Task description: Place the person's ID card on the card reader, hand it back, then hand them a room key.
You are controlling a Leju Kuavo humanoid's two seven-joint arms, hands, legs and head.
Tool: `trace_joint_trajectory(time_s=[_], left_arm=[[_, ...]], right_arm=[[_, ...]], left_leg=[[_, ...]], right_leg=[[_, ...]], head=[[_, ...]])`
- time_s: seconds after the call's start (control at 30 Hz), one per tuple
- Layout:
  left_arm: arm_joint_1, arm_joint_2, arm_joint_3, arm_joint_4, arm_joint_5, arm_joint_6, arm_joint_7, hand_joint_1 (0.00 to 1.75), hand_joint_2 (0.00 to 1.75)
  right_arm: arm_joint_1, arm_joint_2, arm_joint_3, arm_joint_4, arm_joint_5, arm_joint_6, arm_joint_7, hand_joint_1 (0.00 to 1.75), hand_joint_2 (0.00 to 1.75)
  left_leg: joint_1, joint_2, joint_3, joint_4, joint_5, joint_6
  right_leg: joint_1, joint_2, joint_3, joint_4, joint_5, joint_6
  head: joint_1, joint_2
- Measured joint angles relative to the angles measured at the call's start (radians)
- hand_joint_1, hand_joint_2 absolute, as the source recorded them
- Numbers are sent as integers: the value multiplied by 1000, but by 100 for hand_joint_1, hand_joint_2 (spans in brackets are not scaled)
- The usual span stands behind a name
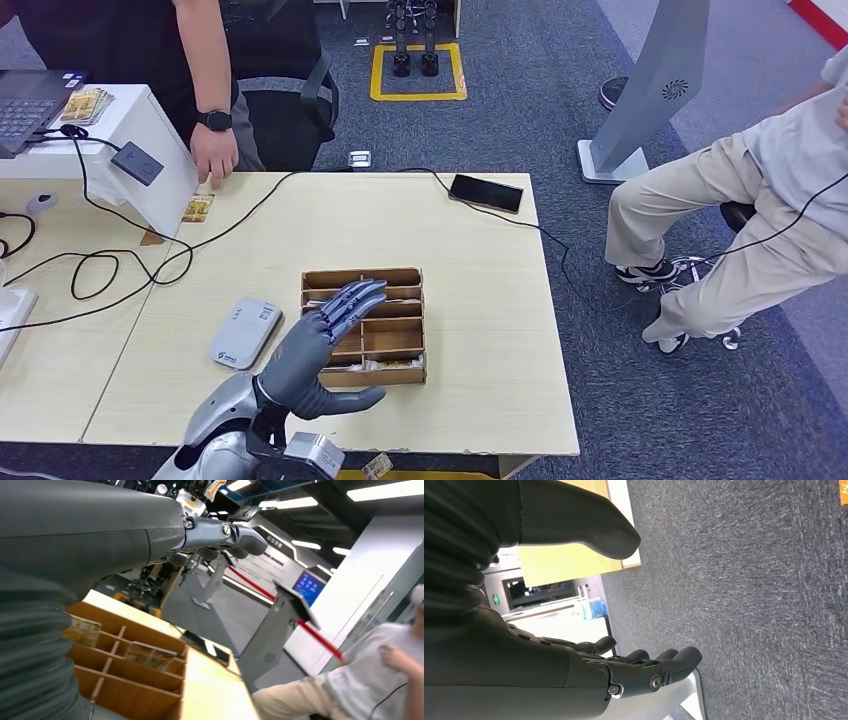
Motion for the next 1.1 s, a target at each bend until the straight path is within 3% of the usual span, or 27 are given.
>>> trace_joint_trajectory(time_s=[0.47, 1.1], left_arm=[[-19, 88, -59, 43, -31, 26, 29, 0, 175], [22, 89, -61, 119, -165, 125, 183, 0, 175]], right_arm=[[-2, -11, -15, 6, 15, 0, 0, 0, 175], [-2, -12, -42, 7, 39, 0, -3, 0, 175]], left_leg=[[0, 0, 0, 0, 0, 0], [0, 0, 0, 0, 0, 0]], right_leg=[[0, 0, 0, 0, 0, 0], [0, 0, 0, 0, 0, 0]], head=[[0, 0], [0, 0]])
